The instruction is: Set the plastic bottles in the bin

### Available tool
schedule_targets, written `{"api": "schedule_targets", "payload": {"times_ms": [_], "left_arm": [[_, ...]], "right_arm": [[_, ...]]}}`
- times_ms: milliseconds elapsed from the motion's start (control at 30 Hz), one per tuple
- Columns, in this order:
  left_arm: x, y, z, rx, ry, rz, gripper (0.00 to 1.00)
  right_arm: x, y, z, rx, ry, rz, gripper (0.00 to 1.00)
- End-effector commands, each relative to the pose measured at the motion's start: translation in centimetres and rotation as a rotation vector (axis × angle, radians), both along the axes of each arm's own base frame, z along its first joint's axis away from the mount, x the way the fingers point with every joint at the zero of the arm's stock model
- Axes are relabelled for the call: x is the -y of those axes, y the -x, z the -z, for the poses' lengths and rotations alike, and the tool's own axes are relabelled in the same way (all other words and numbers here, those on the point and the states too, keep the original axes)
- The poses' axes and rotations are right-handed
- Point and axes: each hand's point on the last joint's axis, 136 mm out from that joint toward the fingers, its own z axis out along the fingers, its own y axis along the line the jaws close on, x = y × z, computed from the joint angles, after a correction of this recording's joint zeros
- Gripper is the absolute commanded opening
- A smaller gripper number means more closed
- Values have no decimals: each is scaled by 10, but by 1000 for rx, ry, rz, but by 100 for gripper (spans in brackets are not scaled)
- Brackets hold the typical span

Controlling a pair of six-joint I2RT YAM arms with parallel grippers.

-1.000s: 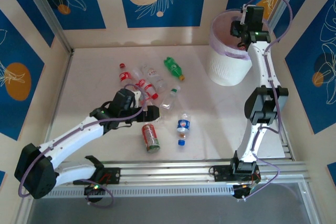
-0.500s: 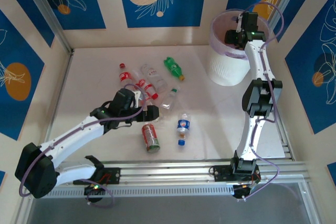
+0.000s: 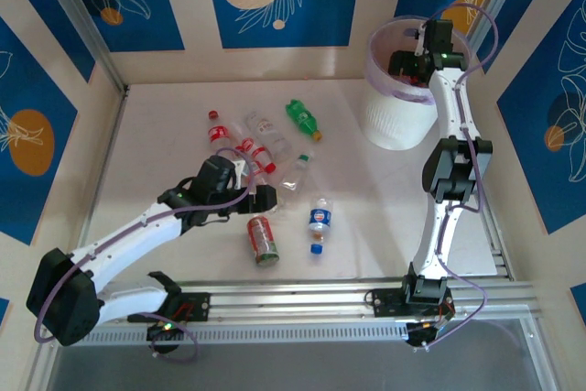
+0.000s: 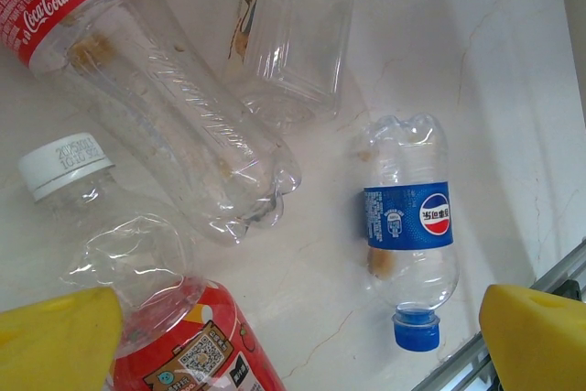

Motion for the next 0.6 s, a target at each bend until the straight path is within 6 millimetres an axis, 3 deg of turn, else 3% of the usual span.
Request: {"api": "schedule_targets", "payload": {"times_ms": [0,300,567], "left_arm": [[-5,0,7,-18,-6,-18,100],[-10,3,9,-22,-20,-31,100],[-15,4,12,-39,-38,-50,100]], "right_arm": [[-2,1,-20,28,-12,-13,99],[-7,27,-97,156,-23,-14,99],[-27,68,-162,270,-30,-50,99]]}}
